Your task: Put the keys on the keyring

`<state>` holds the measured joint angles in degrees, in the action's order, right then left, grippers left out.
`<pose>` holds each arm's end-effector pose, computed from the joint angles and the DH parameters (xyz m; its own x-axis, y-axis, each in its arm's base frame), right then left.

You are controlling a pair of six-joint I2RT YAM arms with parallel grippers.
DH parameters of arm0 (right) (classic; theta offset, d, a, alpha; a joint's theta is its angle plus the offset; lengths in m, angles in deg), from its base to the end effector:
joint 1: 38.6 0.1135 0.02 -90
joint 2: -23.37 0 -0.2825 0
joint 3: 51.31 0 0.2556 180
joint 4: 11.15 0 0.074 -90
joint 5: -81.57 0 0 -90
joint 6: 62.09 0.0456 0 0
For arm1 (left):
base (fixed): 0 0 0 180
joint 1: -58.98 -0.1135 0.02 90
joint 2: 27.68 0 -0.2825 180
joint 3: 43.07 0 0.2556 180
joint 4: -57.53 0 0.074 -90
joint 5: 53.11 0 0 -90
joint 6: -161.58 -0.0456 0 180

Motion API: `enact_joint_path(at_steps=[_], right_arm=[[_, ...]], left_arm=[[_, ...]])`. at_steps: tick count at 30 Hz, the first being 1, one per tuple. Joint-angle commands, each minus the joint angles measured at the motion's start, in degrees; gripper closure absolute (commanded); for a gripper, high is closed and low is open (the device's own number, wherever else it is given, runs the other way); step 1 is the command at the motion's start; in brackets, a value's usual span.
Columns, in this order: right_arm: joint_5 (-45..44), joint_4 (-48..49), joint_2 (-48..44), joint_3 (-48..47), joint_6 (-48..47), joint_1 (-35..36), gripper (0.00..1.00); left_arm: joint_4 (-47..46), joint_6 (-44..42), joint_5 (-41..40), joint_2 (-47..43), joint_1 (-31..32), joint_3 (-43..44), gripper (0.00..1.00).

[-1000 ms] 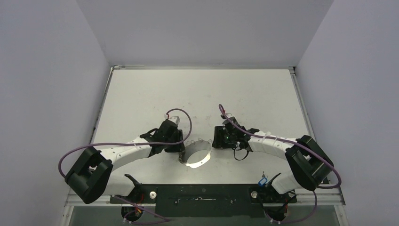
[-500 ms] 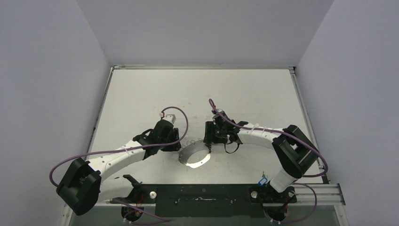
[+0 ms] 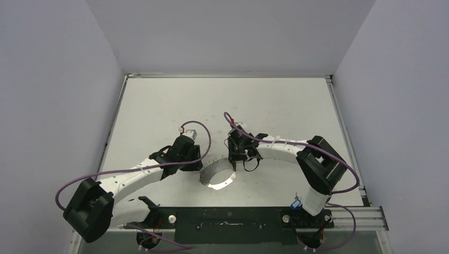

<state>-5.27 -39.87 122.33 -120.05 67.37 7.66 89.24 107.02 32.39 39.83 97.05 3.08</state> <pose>0.2378 0.2521 0.1615 -0.9282 -0.0522 -0.3683 -0.1957 0.9105 0.3644 0.1768 -0.1339 0.1859 -0.8476 -0.0704 -0.5259 0.1057 0.9489 -0.2973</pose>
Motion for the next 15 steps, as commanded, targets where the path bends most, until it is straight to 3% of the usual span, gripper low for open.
enact_joint_path(at_steps=[1,9,11,13,15], right_arm=[[-4.9,-4.7,0.7,-3.5,-1.2,1.5,0.78],[-8.2,-8.3,-2.2,-5.0,-5.4,2.7,0.97],[-7.7,-7.7,-3.4,-4.3,-6.6,2.7,0.98],[-7.4,-7.5,-4.5,-3.8,-7.6,2.6,0.95],[-6.1,-6.7,-5.4,-3.1,-8.7,2.5,0.74]], left_arm=[[0.5,-1.0,-1.2,-2.3,-0.4,0.1,0.61],[0.9,-1.5,-1.8,-3.8,-0.5,-0.2,0.61],[0.8,-1.8,-1.7,-4.0,-0.4,-0.1,0.61],[0.6,-2.3,-1.7,-4.4,-0.5,0.0,0.61],[0.3,-2.9,-1.9,-5.2,-0.5,-0.1,0.61]])
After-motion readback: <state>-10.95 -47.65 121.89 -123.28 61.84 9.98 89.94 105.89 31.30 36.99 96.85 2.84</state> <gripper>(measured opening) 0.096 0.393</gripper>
